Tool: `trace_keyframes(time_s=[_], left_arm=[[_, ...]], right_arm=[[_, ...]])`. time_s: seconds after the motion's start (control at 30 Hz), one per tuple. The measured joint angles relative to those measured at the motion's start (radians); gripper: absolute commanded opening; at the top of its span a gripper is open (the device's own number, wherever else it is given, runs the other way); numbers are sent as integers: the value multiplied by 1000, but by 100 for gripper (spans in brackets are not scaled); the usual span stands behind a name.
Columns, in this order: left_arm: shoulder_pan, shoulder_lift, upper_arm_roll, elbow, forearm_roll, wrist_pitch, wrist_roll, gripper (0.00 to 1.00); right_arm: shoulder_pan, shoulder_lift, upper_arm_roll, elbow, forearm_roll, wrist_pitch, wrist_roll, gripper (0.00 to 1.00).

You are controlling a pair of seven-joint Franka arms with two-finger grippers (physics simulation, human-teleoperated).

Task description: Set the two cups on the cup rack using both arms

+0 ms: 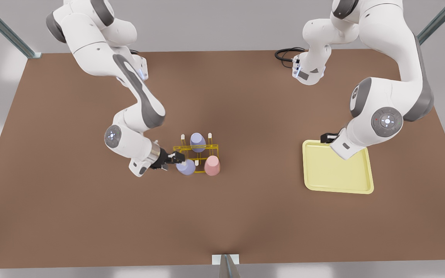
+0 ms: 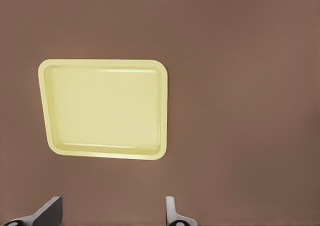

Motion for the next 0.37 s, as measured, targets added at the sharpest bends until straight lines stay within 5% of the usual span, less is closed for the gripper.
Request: trace_keyframes(time_s=[0.17, 0.37], left_arm=[[1, 0, 0, 0, 0, -1, 35, 100], [2, 0, 0, 0, -1, -2, 66, 100]], right_arm=[[-147, -55, -55, 40, -363, -170, -5, 100], [-294, -277, -86, 81, -381, -423, -49, 100]])
